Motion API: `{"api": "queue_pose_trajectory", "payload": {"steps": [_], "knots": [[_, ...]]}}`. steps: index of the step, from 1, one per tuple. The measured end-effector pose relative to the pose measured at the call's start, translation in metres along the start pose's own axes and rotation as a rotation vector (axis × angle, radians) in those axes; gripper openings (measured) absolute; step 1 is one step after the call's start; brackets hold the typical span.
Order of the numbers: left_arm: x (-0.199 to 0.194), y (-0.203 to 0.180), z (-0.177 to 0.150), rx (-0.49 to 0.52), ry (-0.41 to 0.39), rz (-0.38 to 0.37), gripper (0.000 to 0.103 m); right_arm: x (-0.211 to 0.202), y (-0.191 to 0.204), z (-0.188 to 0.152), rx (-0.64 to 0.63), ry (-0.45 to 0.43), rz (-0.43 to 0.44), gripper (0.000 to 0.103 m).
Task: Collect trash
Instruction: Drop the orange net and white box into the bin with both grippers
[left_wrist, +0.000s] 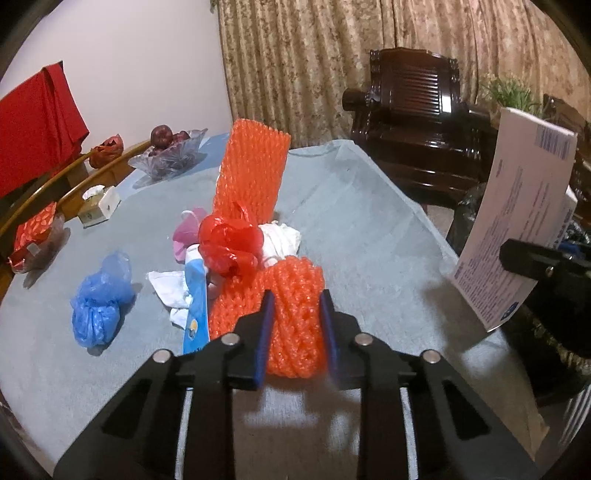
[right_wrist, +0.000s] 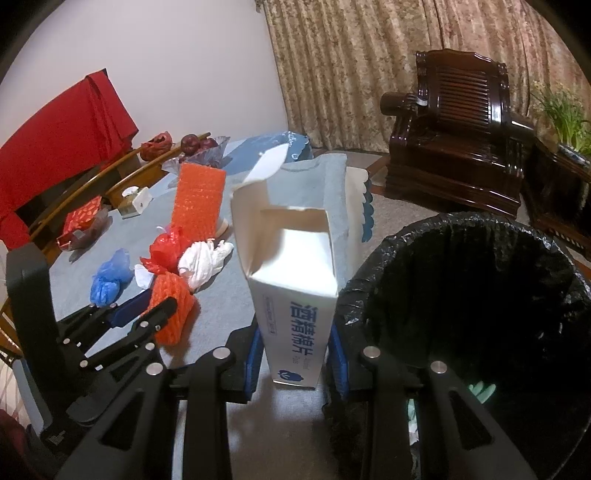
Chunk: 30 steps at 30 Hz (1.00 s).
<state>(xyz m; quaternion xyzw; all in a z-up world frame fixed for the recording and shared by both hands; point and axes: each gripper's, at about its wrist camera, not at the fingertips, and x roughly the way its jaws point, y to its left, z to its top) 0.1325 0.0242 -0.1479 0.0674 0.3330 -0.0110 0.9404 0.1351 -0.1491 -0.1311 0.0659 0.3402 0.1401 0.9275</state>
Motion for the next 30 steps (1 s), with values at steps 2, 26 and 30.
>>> {"api": "queue_pose_trajectory", "payload": {"steps": [2, 26, 30], "knots": [[-0.006, 0.003, 0.004, -0.014, -0.009, -0.011, 0.022, -0.002, 0.003, 0.001, -0.005, -0.006, 0.003, 0.032], [-0.086, -0.017, 0.038, -0.029, -0.153, -0.176, 0.022, -0.052, 0.011, 0.01, -0.061, -0.083, 0.006, 0.03], [-0.083, -0.016, 0.036, -0.042, -0.13, -0.178, 0.022, -0.051, 0.011, 0.008, -0.041, -0.076, 0.017, 0.03]]}}
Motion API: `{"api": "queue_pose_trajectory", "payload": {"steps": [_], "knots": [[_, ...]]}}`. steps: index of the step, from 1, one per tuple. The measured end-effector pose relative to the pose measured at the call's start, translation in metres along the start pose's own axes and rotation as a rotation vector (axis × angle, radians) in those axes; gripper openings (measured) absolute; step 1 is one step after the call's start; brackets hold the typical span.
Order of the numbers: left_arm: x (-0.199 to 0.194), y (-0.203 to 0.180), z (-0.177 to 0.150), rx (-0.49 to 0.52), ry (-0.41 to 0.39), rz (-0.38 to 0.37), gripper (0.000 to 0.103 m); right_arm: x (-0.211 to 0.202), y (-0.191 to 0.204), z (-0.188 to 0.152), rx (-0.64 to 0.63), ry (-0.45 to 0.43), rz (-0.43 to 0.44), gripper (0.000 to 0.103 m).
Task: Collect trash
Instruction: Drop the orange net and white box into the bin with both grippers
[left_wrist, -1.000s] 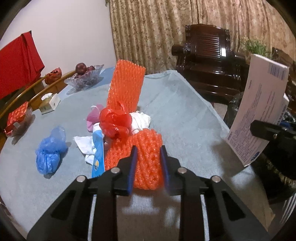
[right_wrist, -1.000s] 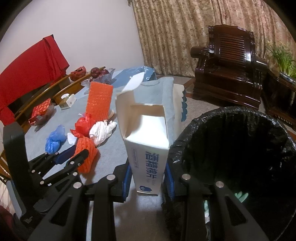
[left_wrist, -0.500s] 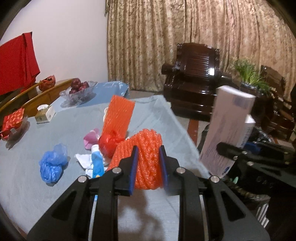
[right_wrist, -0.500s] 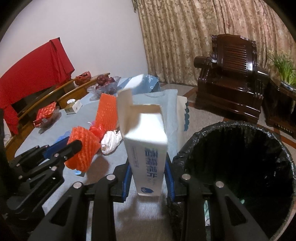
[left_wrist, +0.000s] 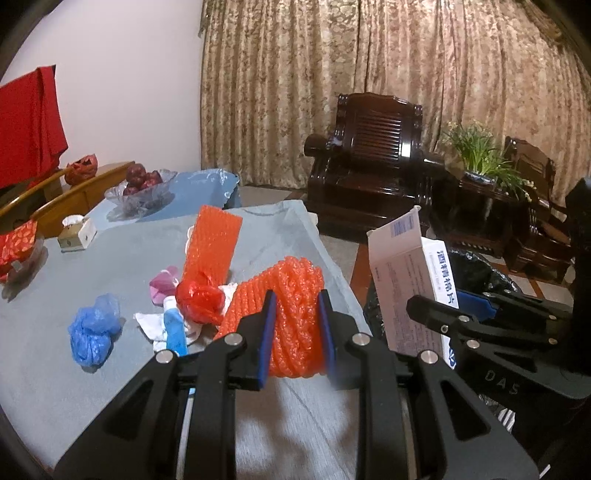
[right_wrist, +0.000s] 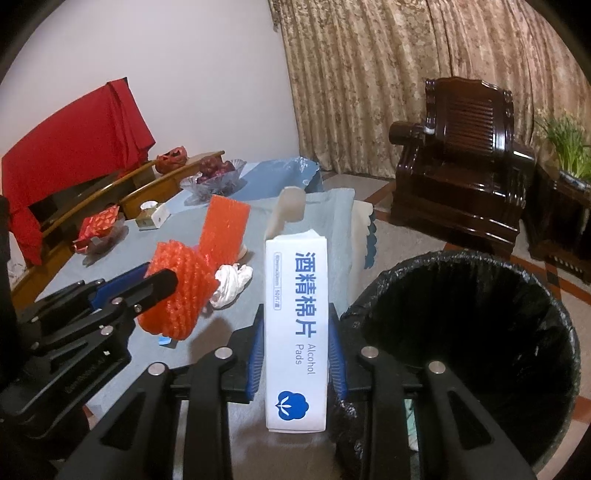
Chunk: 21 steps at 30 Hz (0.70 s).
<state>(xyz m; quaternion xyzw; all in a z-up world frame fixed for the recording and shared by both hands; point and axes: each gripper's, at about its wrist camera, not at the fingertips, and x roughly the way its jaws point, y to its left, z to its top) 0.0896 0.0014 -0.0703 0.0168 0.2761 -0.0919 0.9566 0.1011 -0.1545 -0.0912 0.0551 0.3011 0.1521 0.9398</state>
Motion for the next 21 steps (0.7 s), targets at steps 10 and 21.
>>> {"api": "queue_pose_trajectory", "payload": {"steps": [10, 21], "knots": [[0.001, -0.017, 0.013, 0.025, -0.031, -0.062, 0.022, -0.025, -0.024, 0.012, 0.027, -0.058, -0.045, 0.03], [0.026, -0.087, 0.026, 0.082, -0.022, -0.226, 0.022, -0.06, -0.093, 0.011, 0.084, -0.077, -0.212, 0.03]]}}
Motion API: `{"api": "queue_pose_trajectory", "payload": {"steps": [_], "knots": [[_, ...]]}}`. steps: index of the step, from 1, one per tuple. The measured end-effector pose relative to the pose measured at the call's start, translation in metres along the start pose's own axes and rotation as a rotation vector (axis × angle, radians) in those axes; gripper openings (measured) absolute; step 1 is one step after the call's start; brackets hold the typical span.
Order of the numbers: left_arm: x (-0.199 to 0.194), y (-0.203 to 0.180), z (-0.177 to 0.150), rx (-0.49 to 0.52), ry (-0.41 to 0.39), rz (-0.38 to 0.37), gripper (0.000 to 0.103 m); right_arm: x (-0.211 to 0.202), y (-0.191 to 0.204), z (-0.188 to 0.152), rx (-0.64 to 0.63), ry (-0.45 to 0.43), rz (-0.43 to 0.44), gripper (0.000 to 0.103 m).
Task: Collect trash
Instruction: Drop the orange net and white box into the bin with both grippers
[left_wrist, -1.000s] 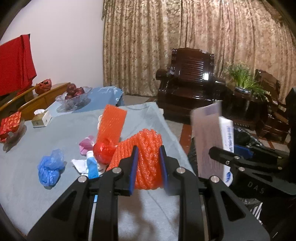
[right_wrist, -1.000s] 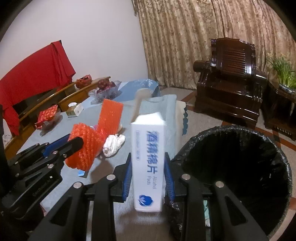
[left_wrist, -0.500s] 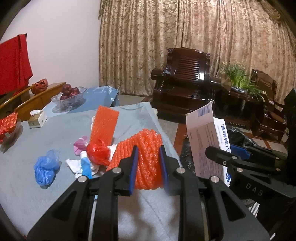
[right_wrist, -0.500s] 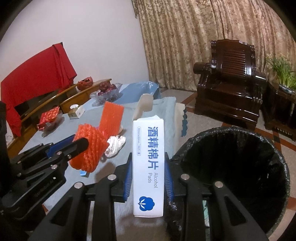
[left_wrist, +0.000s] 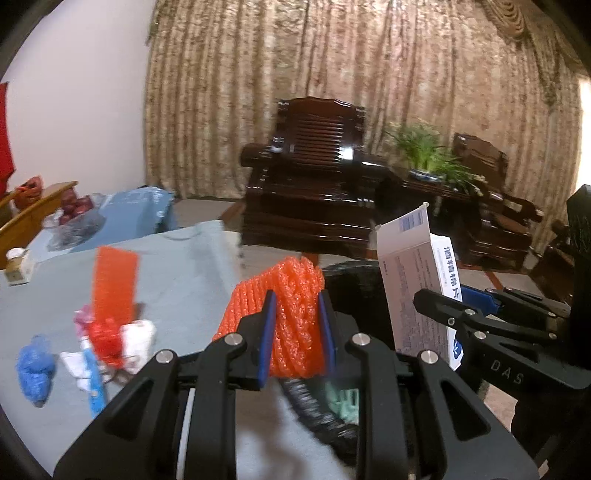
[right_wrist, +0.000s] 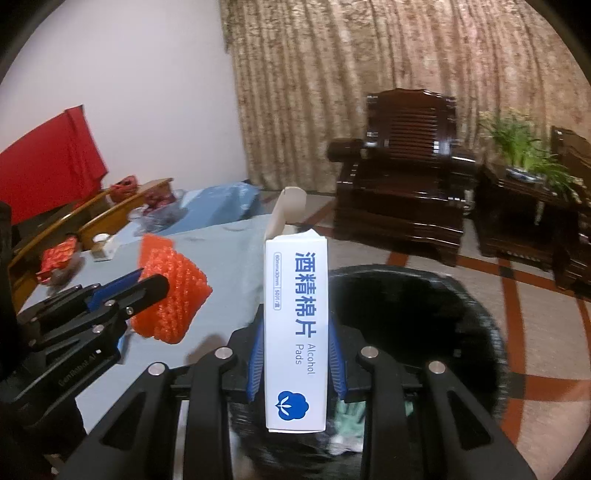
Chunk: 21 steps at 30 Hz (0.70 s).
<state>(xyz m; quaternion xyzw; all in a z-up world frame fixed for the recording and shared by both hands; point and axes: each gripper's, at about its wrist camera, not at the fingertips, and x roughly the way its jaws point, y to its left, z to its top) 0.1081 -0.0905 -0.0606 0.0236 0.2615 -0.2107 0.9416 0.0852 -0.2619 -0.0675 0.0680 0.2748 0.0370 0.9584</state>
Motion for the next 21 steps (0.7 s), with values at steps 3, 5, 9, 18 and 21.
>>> {"api": "queue_pose_trajectory", "payload": {"steps": [3, 5, 9, 18, 21], "knots": [[0.015, -0.017, 0.001, 0.006, 0.018, -0.038, 0.022, -0.001, -0.019, -0.003, 0.019, 0.008, -0.042, 0.03], [0.025, -0.029, 0.001, 0.014, 0.029, -0.062, 0.022, 0.0, -0.032, -0.006, 0.034, 0.016, -0.066, 0.03], [0.043, -0.048, 0.0, 0.037, 0.043, -0.091, 0.022, 0.003, -0.051, -0.014, 0.058, 0.037, -0.106, 0.03], [0.071, -0.065, -0.004, 0.033, 0.086, -0.15, 0.052, 0.017, -0.078, -0.029, 0.088, 0.091, -0.172, 0.032], [0.07, -0.059, -0.006, 0.027, 0.079, -0.138, 0.064, 0.016, -0.081, -0.035, 0.092, 0.097, -0.19, 0.054]]}}
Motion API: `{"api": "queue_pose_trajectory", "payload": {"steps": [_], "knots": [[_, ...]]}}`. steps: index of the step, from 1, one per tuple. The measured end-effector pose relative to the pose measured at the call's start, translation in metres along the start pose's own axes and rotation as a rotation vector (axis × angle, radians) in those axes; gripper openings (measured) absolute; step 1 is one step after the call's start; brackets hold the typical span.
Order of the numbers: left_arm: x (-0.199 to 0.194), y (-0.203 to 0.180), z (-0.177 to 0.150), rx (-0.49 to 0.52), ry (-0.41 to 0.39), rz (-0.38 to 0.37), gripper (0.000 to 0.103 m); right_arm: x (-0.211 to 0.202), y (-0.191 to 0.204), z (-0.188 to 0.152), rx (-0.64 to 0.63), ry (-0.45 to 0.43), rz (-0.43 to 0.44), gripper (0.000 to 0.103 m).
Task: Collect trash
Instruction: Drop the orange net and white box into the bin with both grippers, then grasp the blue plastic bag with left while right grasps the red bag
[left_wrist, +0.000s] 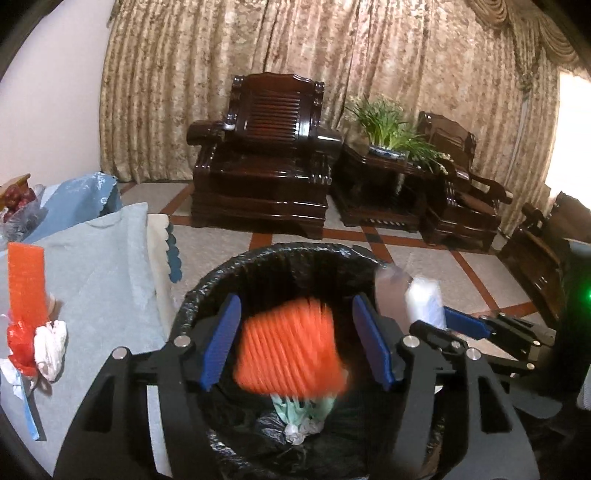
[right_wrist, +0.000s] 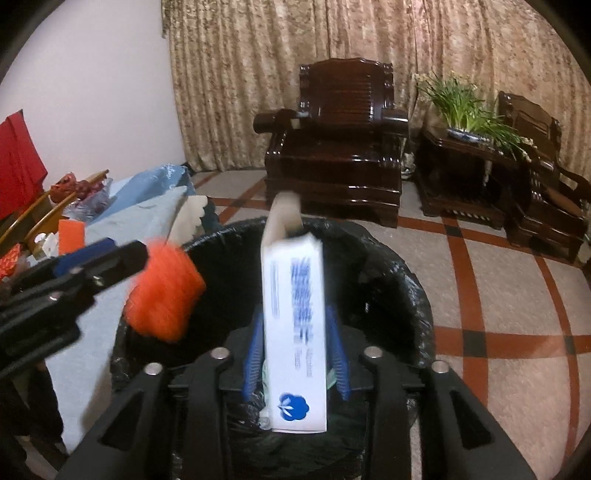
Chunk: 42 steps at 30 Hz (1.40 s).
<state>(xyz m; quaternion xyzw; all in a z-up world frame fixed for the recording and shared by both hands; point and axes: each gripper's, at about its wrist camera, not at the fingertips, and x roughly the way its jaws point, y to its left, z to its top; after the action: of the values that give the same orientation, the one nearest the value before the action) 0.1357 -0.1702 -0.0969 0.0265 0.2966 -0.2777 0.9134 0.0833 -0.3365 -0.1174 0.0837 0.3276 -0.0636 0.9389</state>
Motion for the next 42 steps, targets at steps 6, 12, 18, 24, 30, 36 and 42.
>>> {"api": "queue_pose_trajectory", "payload": {"steps": [6, 12, 18, 24, 30, 36, 42], "knots": [[-0.016, 0.022, -0.001, -0.021, -0.019, 0.059, 0.082, -0.01, 0.006, -0.005, 0.009, -0.044, -0.03, 0.094], [-0.038, 0.047, -0.003, -0.038, -0.033, 0.127, 0.09, -0.016, 0.024, 0.0, 0.01, -0.075, -0.001, 0.097], [-0.068, 0.083, -0.006, -0.06, -0.062, 0.21, 0.09, -0.015, 0.051, 0.005, -0.018, -0.077, 0.046, 0.097], [-0.1, 0.124, -0.013, -0.084, -0.08, 0.305, 0.091, -0.013, 0.093, 0.012, -0.066, -0.085, 0.102, 0.097], [-0.129, 0.167, -0.027, -0.132, -0.083, 0.398, 0.091, -0.008, 0.138, 0.016, -0.107, -0.103, 0.143, 0.097], [-0.152, 0.206, -0.042, -0.163, -0.083, 0.495, 0.091, 0.002, 0.183, 0.014, -0.15, -0.095, 0.2, 0.097], [-0.168, 0.242, -0.058, -0.214, -0.071, 0.578, 0.091, 0.017, 0.229, 0.01, -0.182, -0.074, 0.258, 0.097]]}}
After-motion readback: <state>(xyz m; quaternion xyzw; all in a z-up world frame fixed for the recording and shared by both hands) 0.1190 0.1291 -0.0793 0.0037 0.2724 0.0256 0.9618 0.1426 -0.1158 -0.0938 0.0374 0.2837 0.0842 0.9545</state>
